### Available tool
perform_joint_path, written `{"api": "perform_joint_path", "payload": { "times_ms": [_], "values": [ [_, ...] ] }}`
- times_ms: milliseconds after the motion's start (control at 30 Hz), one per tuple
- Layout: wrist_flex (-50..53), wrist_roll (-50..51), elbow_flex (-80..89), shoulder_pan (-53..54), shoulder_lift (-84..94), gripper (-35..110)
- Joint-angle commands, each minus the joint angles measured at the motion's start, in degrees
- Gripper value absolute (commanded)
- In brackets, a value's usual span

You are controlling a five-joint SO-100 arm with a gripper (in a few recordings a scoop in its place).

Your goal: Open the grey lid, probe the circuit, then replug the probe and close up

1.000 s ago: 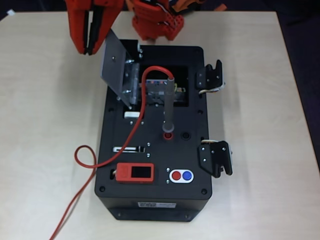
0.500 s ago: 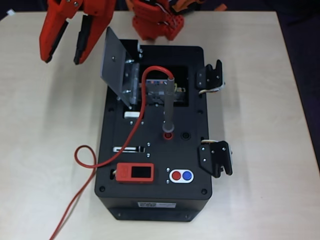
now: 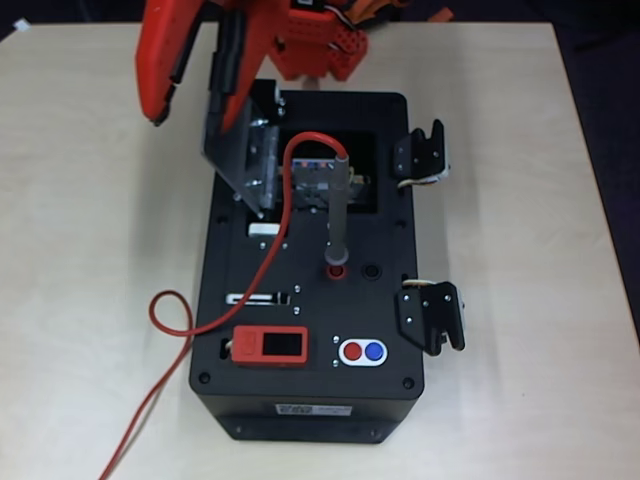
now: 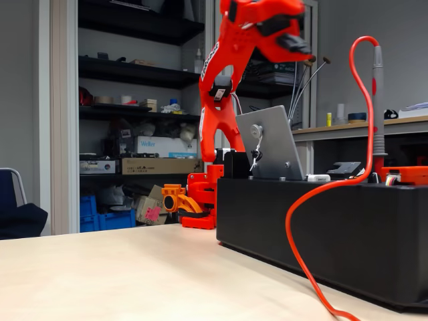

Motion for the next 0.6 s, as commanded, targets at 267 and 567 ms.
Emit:
{"api": "perform_joint_path", "payload": {
  "times_ms": [267, 567],
  "values": [
    [-3.08, 34.80, 12.22, -12.66, 3.52, 17],
    [-3.25, 58.10, 17.05, -15.64, 2.29, 15]
  ]
}}
